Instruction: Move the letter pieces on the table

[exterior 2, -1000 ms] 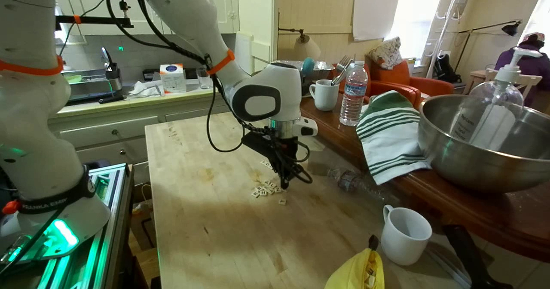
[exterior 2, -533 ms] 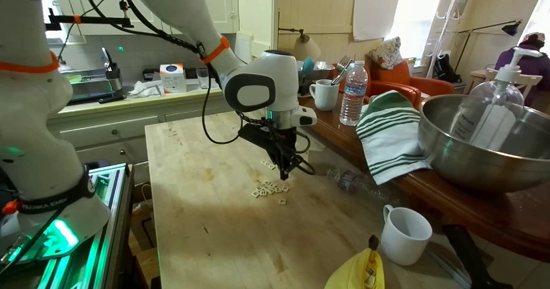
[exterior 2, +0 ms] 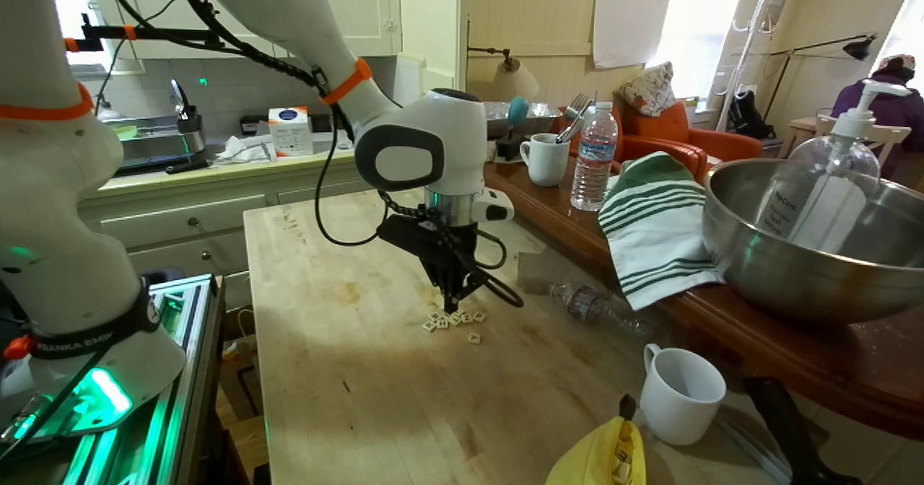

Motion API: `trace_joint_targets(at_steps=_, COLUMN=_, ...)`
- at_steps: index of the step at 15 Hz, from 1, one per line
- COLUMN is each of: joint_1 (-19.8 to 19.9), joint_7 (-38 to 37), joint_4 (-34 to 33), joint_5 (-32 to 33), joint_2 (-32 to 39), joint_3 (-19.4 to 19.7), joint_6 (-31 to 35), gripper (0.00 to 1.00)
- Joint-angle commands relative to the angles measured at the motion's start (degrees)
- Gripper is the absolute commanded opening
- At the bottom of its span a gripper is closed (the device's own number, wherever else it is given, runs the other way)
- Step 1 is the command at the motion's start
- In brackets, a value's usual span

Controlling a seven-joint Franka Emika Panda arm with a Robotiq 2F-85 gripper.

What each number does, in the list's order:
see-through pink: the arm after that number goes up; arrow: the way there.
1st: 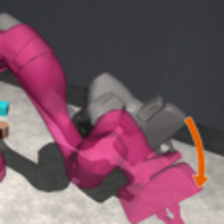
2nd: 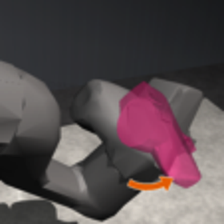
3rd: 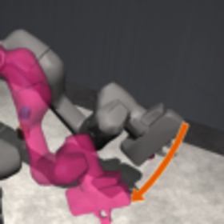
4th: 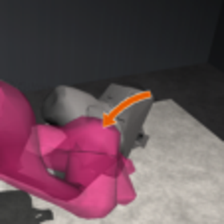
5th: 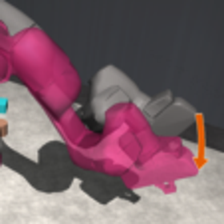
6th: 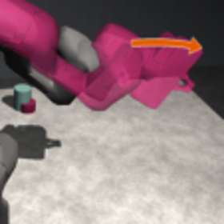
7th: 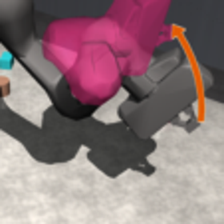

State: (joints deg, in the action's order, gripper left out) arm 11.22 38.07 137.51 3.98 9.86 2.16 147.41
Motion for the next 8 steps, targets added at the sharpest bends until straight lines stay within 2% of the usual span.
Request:
trace_joint_targets(at_steps=1, joint_1=0.3, joint_7=5.33, joint_4=2.76, joint_5=-1.25, joint_2=-2.5, joint_3=0.34, joint_6=-3.71, gripper=0.0)
trace_joint_targets(at_steps=4, joint_1=0.01, joint_7=6.24, joint_4=3.51, joint_5=-0.51, joint_2=-2.72, joint_3=1.07, joint_6=-4.44, gripper=0.0)
trace_joint_targets(at_steps=5, joint_1=-0.23, joint_7=4.79, joint_4=3.8, joint_5=0.4, joint_2=-2.2, joint_3=1.56, joint_6=-2.37, gripper=0.0)
trace_joint_targets(at_steps=8, joint_1=-0.17, joint_7=4.52, joint_4=3.55, joint_5=-1.09, joint_2=-1.32, joint_3=1.7, joint_6=-2.34, gripper=0.0)
